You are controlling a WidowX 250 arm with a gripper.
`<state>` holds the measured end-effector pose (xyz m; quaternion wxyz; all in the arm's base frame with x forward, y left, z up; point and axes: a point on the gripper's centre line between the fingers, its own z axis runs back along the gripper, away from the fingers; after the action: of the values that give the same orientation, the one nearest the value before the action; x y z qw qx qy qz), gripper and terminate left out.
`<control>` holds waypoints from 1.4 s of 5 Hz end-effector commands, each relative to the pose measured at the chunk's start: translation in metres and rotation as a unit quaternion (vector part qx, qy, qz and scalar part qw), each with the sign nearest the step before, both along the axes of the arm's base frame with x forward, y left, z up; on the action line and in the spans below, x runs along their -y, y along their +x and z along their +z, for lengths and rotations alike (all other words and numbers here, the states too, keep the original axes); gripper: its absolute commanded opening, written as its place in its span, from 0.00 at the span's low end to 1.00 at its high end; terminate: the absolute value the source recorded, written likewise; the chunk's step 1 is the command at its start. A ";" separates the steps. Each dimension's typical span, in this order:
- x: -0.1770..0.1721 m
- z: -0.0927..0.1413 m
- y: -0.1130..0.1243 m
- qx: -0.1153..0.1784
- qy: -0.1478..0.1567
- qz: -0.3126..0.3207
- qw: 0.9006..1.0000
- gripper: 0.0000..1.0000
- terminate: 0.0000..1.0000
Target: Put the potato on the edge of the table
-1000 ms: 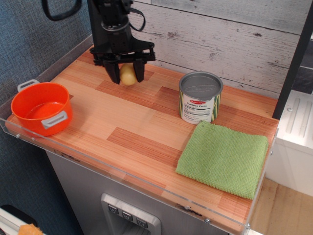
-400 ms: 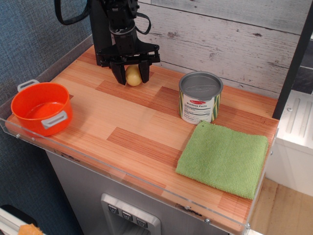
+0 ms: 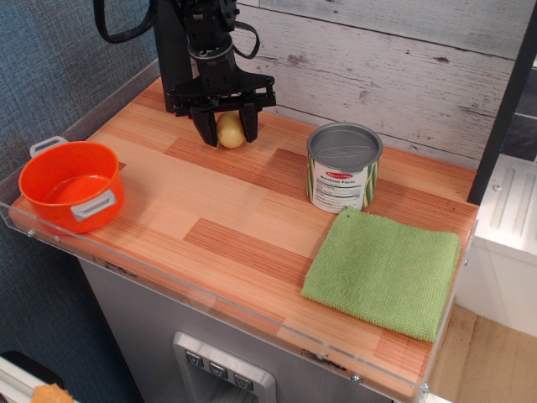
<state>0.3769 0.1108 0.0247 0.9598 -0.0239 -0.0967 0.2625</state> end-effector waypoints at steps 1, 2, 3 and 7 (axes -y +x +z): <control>-0.004 0.014 -0.001 0.019 0.009 0.006 1.000 1.00 0.00; -0.004 0.015 -0.001 0.019 0.008 0.008 1.000 1.00 0.00; -0.004 0.020 -0.002 0.024 0.007 0.008 1.000 1.00 0.00; -0.004 0.062 -0.016 0.051 -0.001 0.024 0.998 1.00 0.00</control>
<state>0.3647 0.1114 0.0640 0.9518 -0.0378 -0.1092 0.2842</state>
